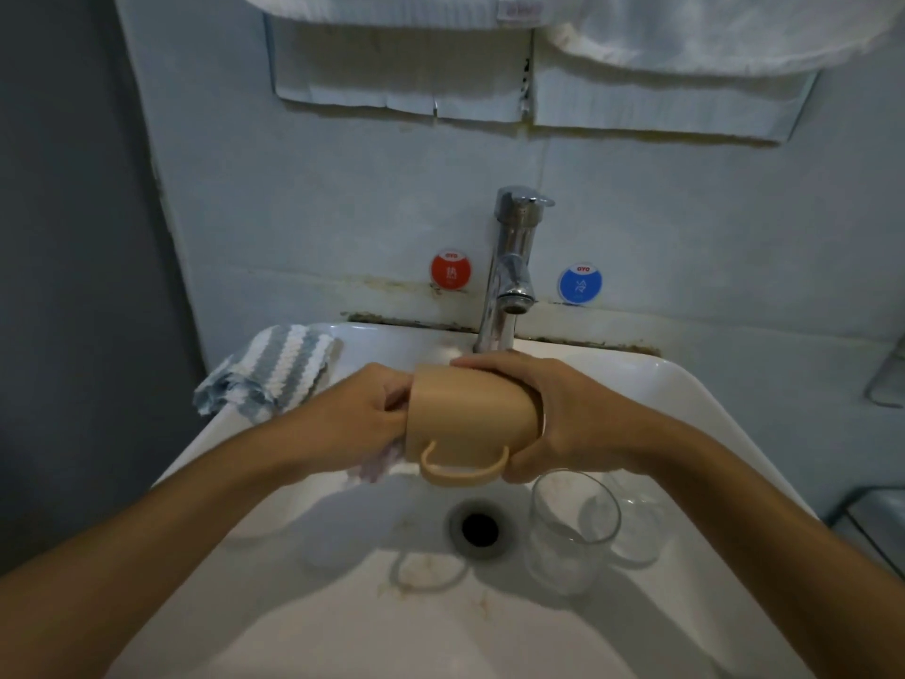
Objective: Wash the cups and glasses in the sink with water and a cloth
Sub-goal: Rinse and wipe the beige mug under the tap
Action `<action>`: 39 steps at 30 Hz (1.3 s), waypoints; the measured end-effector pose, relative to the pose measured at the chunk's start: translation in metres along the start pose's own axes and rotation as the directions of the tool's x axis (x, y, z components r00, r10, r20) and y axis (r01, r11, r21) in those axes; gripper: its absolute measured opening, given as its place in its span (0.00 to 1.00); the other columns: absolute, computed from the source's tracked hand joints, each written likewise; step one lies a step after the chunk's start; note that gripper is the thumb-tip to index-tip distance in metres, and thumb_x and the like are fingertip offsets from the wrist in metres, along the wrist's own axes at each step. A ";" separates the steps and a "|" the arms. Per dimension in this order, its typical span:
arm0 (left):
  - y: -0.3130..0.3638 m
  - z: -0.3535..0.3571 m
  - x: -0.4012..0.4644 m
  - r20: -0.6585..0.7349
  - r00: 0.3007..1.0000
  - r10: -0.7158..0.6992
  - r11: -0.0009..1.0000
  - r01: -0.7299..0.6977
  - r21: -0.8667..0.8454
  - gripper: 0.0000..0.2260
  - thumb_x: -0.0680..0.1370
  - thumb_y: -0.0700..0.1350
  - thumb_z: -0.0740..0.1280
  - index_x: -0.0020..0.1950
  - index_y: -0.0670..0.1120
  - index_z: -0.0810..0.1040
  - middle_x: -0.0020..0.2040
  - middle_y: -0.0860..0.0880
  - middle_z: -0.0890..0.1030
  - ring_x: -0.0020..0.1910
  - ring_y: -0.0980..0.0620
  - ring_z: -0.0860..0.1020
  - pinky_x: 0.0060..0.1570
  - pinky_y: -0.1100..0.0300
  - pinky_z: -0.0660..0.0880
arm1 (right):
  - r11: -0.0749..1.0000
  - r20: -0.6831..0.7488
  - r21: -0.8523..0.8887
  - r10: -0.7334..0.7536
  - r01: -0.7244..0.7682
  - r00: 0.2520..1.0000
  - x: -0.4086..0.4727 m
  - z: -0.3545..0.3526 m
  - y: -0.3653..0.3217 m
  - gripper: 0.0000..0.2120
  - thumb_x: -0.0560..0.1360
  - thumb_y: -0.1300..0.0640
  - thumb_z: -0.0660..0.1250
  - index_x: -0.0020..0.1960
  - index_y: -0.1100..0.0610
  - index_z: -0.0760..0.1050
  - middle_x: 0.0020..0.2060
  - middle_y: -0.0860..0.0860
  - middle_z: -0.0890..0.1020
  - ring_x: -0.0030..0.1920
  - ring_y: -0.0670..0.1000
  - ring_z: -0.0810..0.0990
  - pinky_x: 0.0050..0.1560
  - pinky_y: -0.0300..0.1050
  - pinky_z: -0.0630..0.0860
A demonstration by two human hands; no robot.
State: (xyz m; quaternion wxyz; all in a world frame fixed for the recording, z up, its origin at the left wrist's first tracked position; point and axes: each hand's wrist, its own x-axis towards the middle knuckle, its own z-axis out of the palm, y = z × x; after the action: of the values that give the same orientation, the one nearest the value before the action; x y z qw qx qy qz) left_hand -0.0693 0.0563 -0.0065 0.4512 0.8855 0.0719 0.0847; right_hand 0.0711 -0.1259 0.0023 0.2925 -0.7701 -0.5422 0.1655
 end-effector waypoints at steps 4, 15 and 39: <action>-0.002 -0.002 -0.001 0.216 0.975 -0.041 0.997 0.054 -0.051 0.20 0.76 0.34 0.60 0.28 0.47 0.81 0.24 0.43 0.76 0.27 0.44 0.74 0.36 0.52 0.74 | 1.000 0.039 0.013 -0.017 0.016 0.999 -0.002 0.002 -0.005 0.46 0.61 0.63 0.82 0.72 0.40 0.65 0.64 0.40 0.72 0.60 0.42 0.74 0.60 0.45 0.77; -0.011 -0.014 0.002 0.486 0.874 -0.014 0.547 0.414 -0.728 0.11 0.69 0.44 0.58 0.37 0.41 0.78 0.26 0.43 0.75 0.23 0.48 0.73 0.31 0.59 0.67 | 0.998 0.040 0.065 0.021 -0.024 0.999 -0.003 0.000 -0.009 0.45 0.61 0.63 0.82 0.70 0.40 0.66 0.64 0.42 0.72 0.60 0.47 0.75 0.59 0.47 0.79; -0.003 0.006 0.004 0.156 0.932 -0.328 0.436 0.295 -0.850 0.23 0.77 0.58 0.63 0.56 0.38 0.80 0.38 0.41 0.82 0.32 0.47 0.80 0.30 0.61 0.77 | 0.728 0.059 0.654 0.221 -0.205 0.973 0.004 0.011 -0.004 0.30 0.69 0.55 0.76 0.68 0.50 0.70 0.63 0.55 0.75 0.60 0.58 0.80 0.58 0.56 0.80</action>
State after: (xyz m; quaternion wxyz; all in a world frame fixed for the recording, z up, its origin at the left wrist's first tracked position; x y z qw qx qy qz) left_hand -0.0644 0.0538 -0.0119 0.8376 0.5110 0.1890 0.0390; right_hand 0.0636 -0.1186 -0.0032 0.5290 -0.6773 -0.3544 0.3685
